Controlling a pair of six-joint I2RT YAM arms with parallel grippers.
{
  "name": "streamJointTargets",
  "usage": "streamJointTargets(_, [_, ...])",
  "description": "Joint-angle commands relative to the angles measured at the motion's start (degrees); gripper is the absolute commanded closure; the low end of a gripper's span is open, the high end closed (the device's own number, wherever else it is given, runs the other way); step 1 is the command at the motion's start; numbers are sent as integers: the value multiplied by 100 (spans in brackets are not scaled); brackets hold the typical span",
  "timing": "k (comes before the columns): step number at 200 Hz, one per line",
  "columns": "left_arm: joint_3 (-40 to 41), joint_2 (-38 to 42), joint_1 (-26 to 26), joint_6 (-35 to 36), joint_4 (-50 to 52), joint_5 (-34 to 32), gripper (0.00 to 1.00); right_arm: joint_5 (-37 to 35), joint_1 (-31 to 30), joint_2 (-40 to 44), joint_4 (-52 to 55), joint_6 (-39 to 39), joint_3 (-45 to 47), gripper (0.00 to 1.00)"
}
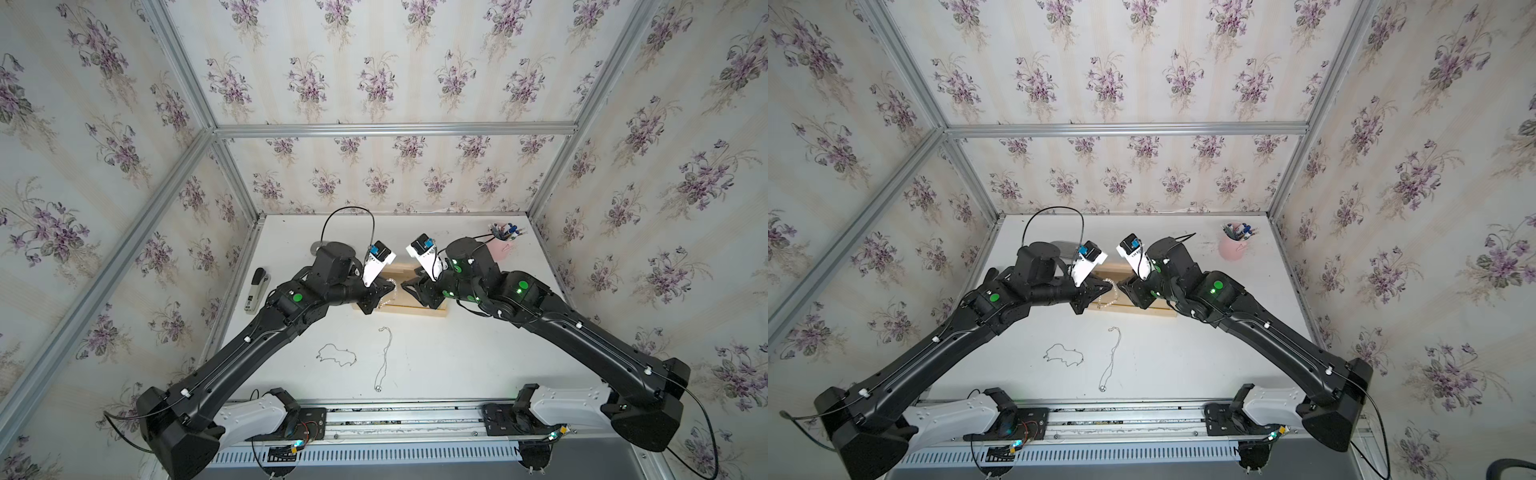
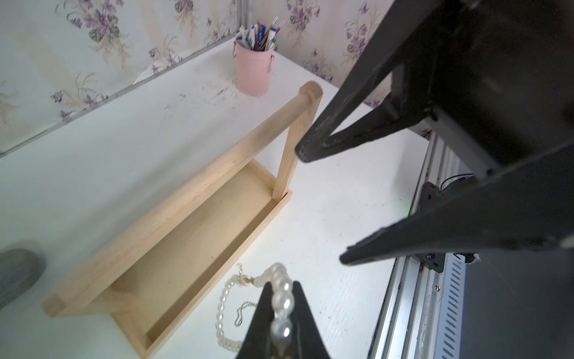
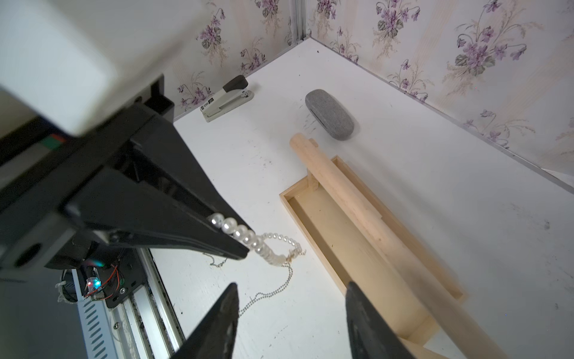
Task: Hang the necklace on the jewelry display stand
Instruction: Adjust the stand at the center of the board.
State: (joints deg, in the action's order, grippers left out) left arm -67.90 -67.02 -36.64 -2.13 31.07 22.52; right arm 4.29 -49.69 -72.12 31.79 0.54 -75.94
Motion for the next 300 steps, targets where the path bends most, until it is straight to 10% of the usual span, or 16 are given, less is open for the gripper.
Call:
streamJointTargets(1, [-314, -152, 8, -258, 1168, -734, 100, -22, -3, 42, -382, 96, -18, 42])
streamJointTargets(91, [-956, -752, 482, -934, 1994, -1343, 99, -439, 345, 653, -695, 328, 655, 37])
streamJointTargets(300, [-2404, -2087, 975, -1571, 1710, -427, 98, -400, 1645, 1573, -719, 1079, 2446, 37])
